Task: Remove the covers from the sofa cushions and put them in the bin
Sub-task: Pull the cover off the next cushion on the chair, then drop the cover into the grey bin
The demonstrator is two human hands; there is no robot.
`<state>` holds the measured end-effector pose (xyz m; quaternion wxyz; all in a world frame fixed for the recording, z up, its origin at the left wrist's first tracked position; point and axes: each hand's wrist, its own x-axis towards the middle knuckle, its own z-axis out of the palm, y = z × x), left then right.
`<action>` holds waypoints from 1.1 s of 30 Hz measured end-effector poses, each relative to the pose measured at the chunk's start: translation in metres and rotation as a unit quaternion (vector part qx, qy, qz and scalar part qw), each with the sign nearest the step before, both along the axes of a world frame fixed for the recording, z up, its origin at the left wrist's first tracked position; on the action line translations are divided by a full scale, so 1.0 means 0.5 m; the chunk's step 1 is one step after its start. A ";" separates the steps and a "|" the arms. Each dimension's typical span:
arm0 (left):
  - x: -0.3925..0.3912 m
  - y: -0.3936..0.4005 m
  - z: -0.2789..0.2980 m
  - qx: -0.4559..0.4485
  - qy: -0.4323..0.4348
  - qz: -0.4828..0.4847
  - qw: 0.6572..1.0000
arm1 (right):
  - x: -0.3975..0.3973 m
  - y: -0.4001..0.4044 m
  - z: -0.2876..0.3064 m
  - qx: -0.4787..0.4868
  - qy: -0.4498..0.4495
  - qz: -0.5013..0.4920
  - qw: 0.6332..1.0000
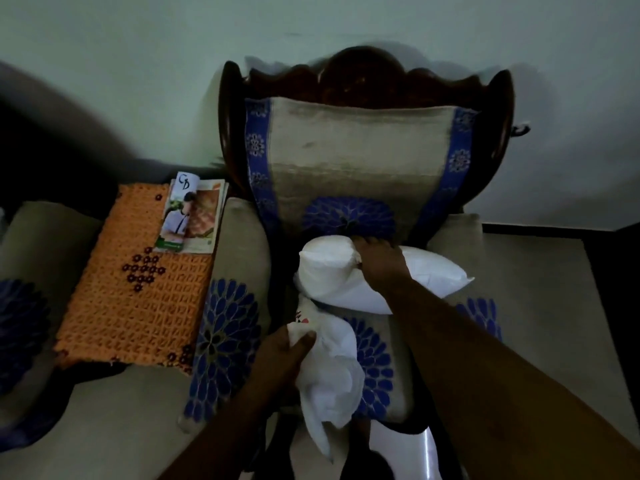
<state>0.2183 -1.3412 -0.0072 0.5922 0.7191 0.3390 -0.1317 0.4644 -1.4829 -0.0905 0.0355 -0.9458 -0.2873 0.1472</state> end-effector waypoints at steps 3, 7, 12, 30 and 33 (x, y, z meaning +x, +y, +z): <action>-0.005 0.006 -0.024 0.011 -0.017 -0.003 1.000 | 0.000 0.005 -0.019 0.110 0.036 -0.044 0.992; -0.018 0.004 0.019 -0.011 -0.016 0.060 0.998 | -0.119 -0.021 0.059 0.342 0.084 -0.066 0.934; -0.048 -0.013 0.141 -0.122 -0.040 0.225 0.966 | -0.349 -0.098 0.181 0.359 0.318 -0.010 0.877; -0.624 0.233 0.411 -0.077 -0.302 0.447 0.838 | -0.750 0.196 0.437 0.253 0.141 0.125 0.949; -0.810 0.268 0.398 0.036 -0.281 0.358 0.890 | -0.873 0.323 0.509 0.305 0.154 0.135 0.930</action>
